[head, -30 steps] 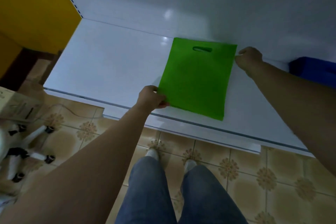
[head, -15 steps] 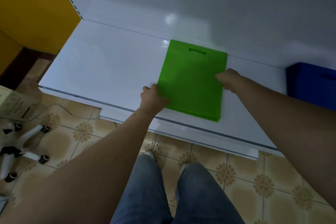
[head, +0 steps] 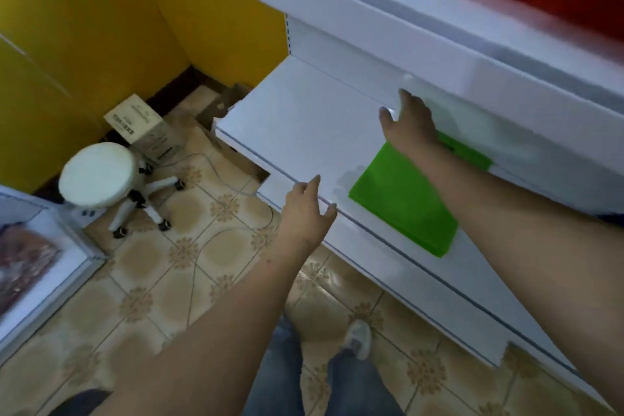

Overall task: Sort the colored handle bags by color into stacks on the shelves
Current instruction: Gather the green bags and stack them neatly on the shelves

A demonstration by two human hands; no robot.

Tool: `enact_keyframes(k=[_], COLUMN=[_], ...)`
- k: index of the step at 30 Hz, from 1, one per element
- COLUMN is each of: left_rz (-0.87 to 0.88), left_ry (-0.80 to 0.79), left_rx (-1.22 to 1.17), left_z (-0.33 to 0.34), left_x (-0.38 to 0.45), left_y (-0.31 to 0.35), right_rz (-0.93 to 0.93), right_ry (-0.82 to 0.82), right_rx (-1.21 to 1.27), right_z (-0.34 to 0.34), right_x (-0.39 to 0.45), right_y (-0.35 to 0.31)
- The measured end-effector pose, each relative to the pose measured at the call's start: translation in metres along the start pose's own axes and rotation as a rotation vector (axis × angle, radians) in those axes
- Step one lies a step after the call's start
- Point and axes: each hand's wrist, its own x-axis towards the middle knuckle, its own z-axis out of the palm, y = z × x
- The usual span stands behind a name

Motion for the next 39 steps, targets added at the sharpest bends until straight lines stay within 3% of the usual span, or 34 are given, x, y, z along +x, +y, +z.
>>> enact_keyframes(k=[6,17,20,27,35,39], left_rz=[0.017,0.186,0.234,0.404,0.450,0.372], left_ry=[0.155,0.334,0.383,0.566,0.679,0.656], left_rx=[-0.039,-0.048,-0.036,-0.092,-0.106,0.015], left_z=[-0.076,-0.218,-0.245,-0.297,-0.347,-0.367], left_x=[-0.044,-0.083,-0.081,-0.049,0.046,0.100], left_y=[-0.014,-0.050,-0.047,0.001,0.067,0.090], right_rz=[-0.414,-0.865,-0.910,-0.577,-0.064,0.043], right_ry=[-0.019,0.005,0.107,0.416,0.353,0.325], right_rx=[-0.080,-0.168,-0.163,-0.075,-0.170,-0.075], right_z=[-0.015,-0.057,-0.090,-0.182,-0.208,-0.215], right_x=[-0.038,-0.125,-0.136,-0.079,0.024,0.081], right_y=[-0.119,-0.277,-0.305,-0.294,-0.261,-0.269])
